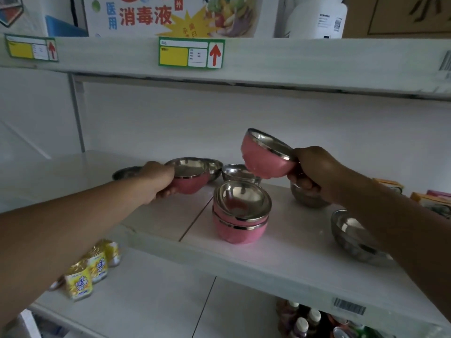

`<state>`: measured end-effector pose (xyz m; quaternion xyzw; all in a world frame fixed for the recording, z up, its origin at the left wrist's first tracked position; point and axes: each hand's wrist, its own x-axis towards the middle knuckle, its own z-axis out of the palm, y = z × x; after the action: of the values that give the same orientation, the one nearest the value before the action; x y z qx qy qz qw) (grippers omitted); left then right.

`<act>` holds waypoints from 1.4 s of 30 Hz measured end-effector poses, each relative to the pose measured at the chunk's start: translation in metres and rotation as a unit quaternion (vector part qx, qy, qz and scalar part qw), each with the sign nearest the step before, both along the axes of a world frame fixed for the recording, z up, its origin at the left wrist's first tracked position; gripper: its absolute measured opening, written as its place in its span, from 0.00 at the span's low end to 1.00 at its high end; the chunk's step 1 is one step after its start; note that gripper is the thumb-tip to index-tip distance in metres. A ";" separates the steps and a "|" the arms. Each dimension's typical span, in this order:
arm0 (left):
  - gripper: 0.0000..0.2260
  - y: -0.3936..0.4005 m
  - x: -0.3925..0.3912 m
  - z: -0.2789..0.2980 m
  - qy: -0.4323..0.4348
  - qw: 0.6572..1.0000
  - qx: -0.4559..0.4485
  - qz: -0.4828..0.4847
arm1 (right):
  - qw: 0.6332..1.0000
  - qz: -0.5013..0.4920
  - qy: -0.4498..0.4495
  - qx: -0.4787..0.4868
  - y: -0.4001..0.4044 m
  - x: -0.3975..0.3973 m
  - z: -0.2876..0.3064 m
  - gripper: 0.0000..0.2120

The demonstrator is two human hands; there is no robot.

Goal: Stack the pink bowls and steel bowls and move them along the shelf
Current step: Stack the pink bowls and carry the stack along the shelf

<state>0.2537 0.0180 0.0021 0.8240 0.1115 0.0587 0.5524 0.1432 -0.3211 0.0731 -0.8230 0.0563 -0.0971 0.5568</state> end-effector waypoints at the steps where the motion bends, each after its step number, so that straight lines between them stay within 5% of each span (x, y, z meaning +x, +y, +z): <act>1: 0.14 0.003 -0.002 0.004 0.004 1.000 -0.003 -0.005 | 1.000 0.021 0.000 -0.015 0.007 -0.005 0.001 0.17; 12: 0.12 -0.005 -0.043 0.073 -0.051 0.994 -0.078 -0.055 | 0.985 0.055 0.026 -0.164 0.037 -0.013 -0.034 0.20; 22: 0.10 -0.053 -0.081 0.099 -0.014 0.982 0.010 -0.186 | 0.994 0.045 -0.016 -0.102 0.033 -0.012 -0.057 0.36; 34: 0.19 -0.066 -0.092 0.068 -0.031 0.958 0.170 -0.229 | 0.996 -0.038 0.082 -0.016 -0.003 -0.003 -0.071 0.14; 38: 0.32 -0.060 -0.094 0.070 -0.039 0.955 0.188 -0.225 | 0.993 -0.029 0.079 -0.077 0.000 0.002 -0.081 0.10; 42: 0.35 -0.033 -0.087 0.056 -0.199 0.920 0.307 -0.139 | 0.974 -0.019 0.061 -0.220 -0.002 0.004 -0.098 0.08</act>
<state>0.1665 -0.0146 0.0578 0.9316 -0.1398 0.1757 0.2858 0.1470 -0.3230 -0.0250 -0.9283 0.0828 -0.0675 0.3562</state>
